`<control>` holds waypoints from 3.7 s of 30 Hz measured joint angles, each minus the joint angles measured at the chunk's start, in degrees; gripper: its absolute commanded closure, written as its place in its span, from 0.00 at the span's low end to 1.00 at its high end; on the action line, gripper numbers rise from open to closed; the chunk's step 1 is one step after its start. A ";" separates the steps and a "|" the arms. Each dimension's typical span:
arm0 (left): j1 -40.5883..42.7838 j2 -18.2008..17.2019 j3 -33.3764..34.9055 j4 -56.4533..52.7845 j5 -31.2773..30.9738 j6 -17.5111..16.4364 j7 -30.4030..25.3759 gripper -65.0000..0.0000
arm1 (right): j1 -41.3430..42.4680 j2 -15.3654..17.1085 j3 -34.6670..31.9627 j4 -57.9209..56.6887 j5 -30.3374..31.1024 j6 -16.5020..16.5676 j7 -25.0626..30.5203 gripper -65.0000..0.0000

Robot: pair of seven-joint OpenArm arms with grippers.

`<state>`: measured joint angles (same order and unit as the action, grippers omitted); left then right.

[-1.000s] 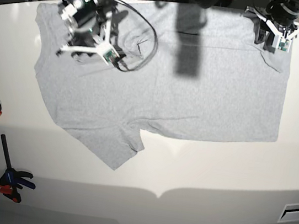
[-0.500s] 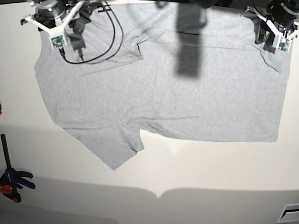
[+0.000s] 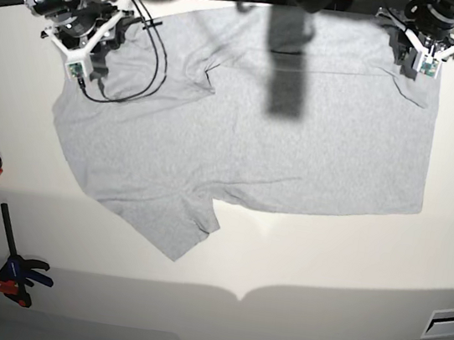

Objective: Fold the T-shirt properly
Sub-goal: 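Move the right gripper over the shirt and back to the folded edge, then move the left gripper along the shirt's side seam to the hem corner, then move the right gripper down to the other hem corner of the shirt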

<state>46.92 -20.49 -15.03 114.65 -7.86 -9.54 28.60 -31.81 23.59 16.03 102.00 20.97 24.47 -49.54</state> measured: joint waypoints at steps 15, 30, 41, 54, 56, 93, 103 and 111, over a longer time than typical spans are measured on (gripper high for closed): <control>0.02 0.02 0.00 0.00 0.13 0.04 1.25 0.77 | -0.46 0.04 1.70 4.22 2.38 1.27 -12.81 0.66; -2.62 5.60 0.00 -4.15 -4.02 3.58 1.44 0.77 | -0.72 0.04 1.66 7.04 1.77 1.29 -12.63 0.66; -11.17 5.40 -0.11 -15.34 2.19 3.52 -2.21 0.77 | -0.72 0.02 1.66 7.06 1.77 1.29 -12.96 0.66; -9.70 5.35 -0.22 -12.79 2.27 3.76 3.17 0.77 | -0.22 0.39 1.66 7.15 -1.92 -0.24 -10.71 0.66; -9.62 5.40 -0.20 -10.19 2.80 3.76 7.69 0.77 | 0.04 0.33 1.66 7.15 -1.18 -0.24 -10.78 0.66; -29.09 -3.98 0.00 7.72 10.73 3.52 -1.25 0.59 | 0.57 0.39 1.66 16.92 -1.42 -0.63 2.14 0.44; -49.51 -11.91 0.02 -17.92 -7.32 -3.93 7.67 0.58 | 0.61 0.37 1.64 16.92 1.75 -0.63 0.02 0.44; -69.88 -13.66 0.00 -57.77 -15.41 -18.23 7.39 0.58 | 0.57 0.42 1.66 16.92 1.64 -0.66 -0.02 0.44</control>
<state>-22.96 -34.15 -15.03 56.88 -23.27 -27.77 35.99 -31.24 24.01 17.69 118.91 22.61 23.81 -49.56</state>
